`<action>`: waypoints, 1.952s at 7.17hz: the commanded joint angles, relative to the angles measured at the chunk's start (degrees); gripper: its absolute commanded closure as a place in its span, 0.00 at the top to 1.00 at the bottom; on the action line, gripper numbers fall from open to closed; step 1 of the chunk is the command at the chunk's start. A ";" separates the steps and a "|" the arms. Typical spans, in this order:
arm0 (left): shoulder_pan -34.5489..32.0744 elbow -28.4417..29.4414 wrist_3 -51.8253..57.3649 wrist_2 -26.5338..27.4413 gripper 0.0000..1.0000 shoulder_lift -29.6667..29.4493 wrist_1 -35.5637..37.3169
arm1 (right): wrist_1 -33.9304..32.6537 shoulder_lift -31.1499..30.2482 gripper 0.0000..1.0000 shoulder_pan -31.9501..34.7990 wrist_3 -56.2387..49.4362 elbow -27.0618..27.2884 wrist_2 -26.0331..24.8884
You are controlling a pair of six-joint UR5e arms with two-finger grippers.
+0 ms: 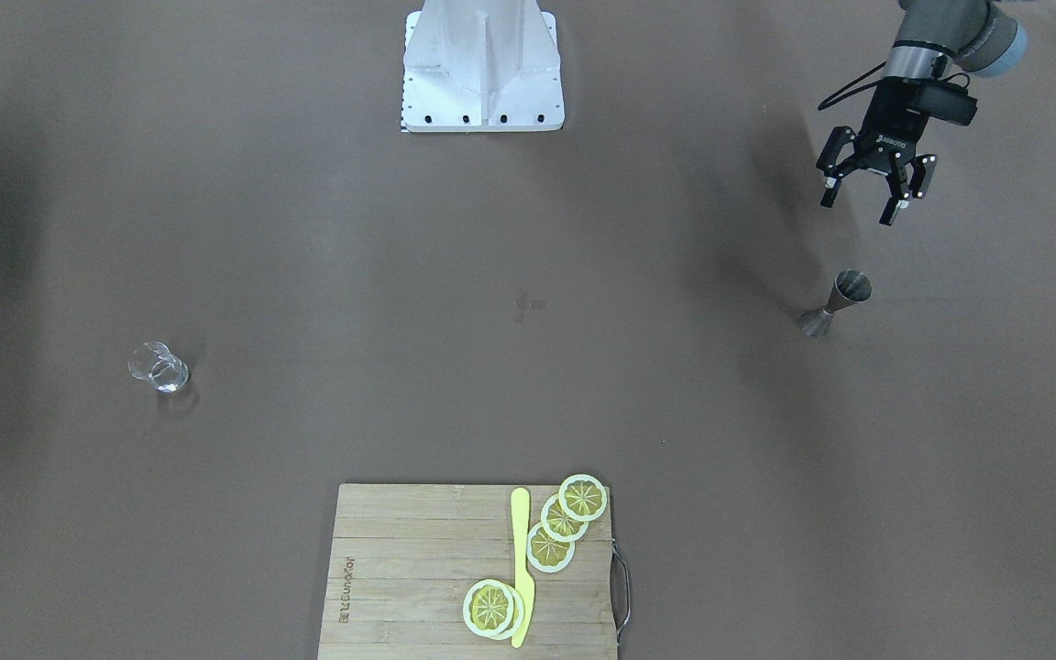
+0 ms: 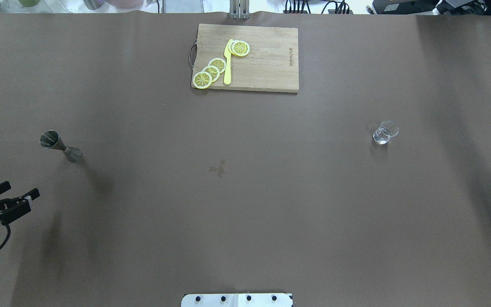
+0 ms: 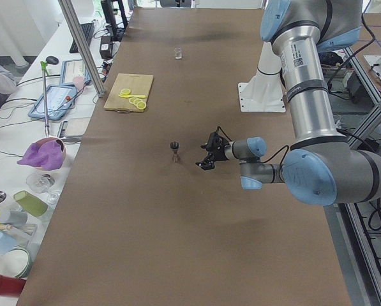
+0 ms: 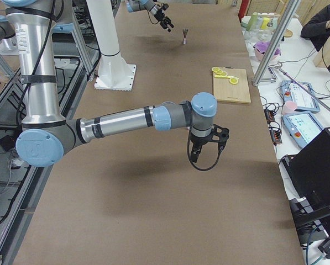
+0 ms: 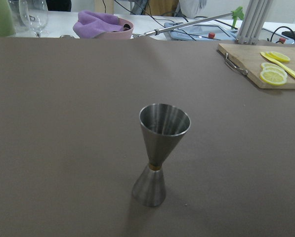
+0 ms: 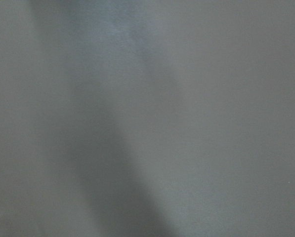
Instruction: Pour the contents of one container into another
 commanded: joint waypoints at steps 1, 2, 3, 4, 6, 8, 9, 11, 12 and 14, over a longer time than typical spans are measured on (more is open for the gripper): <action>-1.38 -0.24 -5.64 -9.18 0.96 5.39 -4.42 | 0.61 -2.83 1.00 2.52 -0.08 -1.64 0.02; -5.04 0.37 -6.36 -15.05 0.96 5.84 -4.43 | 0.79 -3.20 1.00 2.52 -0.43 -1.12 0.19; -10.65 1.77 -6.37 -22.33 0.96 5.93 -4.25 | 0.79 -2.86 1.00 2.52 -0.43 -0.86 -0.07; -16.71 3.09 -6.37 -30.33 0.96 5.49 -3.64 | 0.79 -3.03 1.00 2.52 -0.43 -0.77 0.28; -28.83 4.78 -6.28 -47.02 0.96 2.96 3.77 | 0.88 -3.46 1.00 2.52 -5.92 -0.77 0.46; -39.76 4.69 -5.67 -60.76 0.95 -2.32 16.70 | 0.70 -3.64 1.00 2.52 -19.39 -1.47 0.46; -43.27 4.77 -5.58 -65.17 0.93 -3.20 20.24 | 0.79 -3.29 1.00 2.52 -20.11 -1.56 0.37; -43.66 4.51 -4.71 -67.04 0.93 -4.79 27.10 | 0.79 -2.94 1.00 2.52 -20.12 -1.56 0.37; -43.66 4.42 -1.48 -67.84 0.93 -4.88 30.17 | 0.79 -2.94 1.00 2.52 -19.95 -1.56 0.54; -44.36 0.67 10.43 -67.85 0.93 -6.29 41.57 | 0.70 -2.85 1.00 2.43 -19.69 -1.65 0.55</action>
